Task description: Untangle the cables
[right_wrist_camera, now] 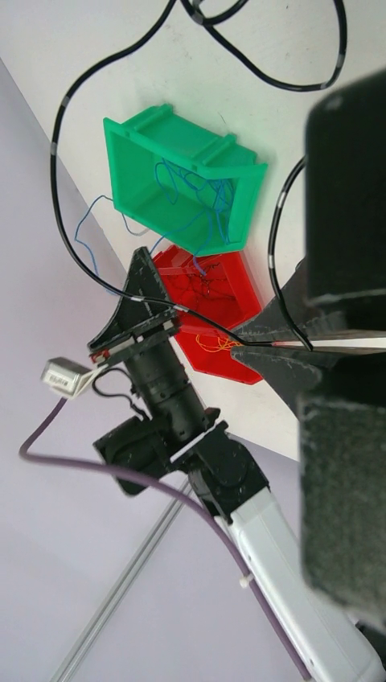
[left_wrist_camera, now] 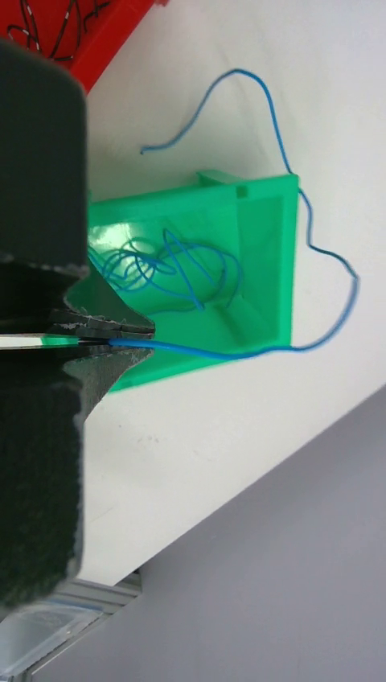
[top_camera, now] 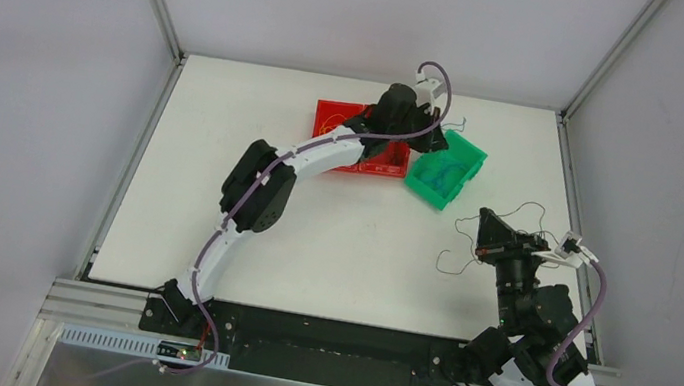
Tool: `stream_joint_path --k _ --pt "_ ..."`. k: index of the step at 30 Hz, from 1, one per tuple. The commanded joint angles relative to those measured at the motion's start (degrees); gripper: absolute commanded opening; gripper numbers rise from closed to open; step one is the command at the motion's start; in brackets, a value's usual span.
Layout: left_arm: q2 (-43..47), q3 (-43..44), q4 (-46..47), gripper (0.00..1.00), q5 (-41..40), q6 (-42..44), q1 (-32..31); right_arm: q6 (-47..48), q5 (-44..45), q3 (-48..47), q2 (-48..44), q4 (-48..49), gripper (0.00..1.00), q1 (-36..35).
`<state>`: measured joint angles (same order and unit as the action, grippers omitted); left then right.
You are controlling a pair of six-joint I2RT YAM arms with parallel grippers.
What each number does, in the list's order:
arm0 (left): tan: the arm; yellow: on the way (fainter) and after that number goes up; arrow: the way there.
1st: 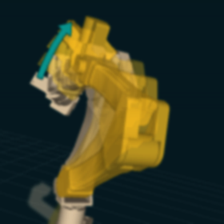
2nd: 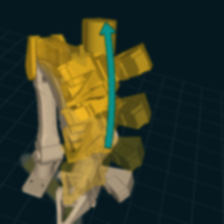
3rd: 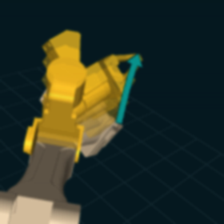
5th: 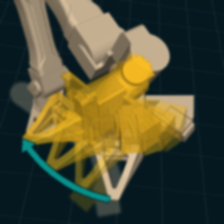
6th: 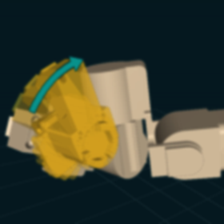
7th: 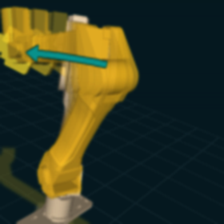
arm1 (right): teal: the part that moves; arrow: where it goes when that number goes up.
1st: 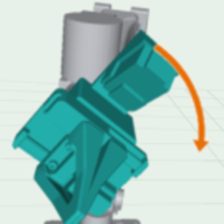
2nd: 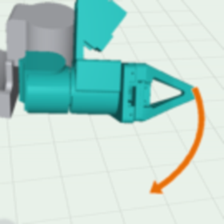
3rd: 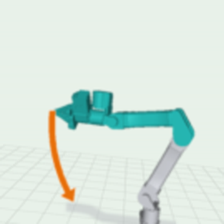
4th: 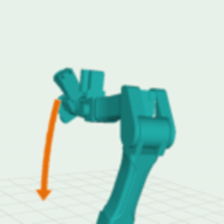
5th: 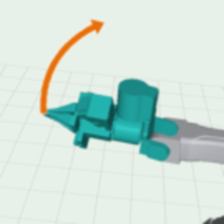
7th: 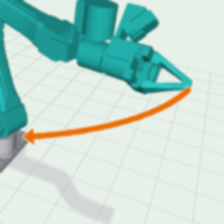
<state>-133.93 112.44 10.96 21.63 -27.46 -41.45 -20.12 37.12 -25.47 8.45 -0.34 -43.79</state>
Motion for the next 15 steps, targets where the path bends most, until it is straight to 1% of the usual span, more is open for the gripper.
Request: stream_joint_path --k 1,3,6,9,15 --pt "7.6 2.0 0.2 0.00 -0.4 5.9 -2.1 0.2 0.9 -0.5 0.0 1.6 0.00 0.0" --pt "8.7 1.9 0.3 0.00 1.3 8.7 -2.7 0.3 0.9 -0.5 -0.1 1.6 0.00 0.0" --pt "10.9 0.9 1.8 0.00 4.1 10.3 -3.2 0.3 0.7 -0.5 0.0 1.6 0.00 0.0" --pt "13.1 -0.8 4.3 0.00 4.7 10.5 -3.5 0.3 0.7 -0.5 -0.1 1.7 0.00 0.0" --pt "14.7 -0.6 4.4 0.00 3.8 8.9 -3.8 0.4 0.9 -0.4 -0.7 1.6 0.00 0.0"
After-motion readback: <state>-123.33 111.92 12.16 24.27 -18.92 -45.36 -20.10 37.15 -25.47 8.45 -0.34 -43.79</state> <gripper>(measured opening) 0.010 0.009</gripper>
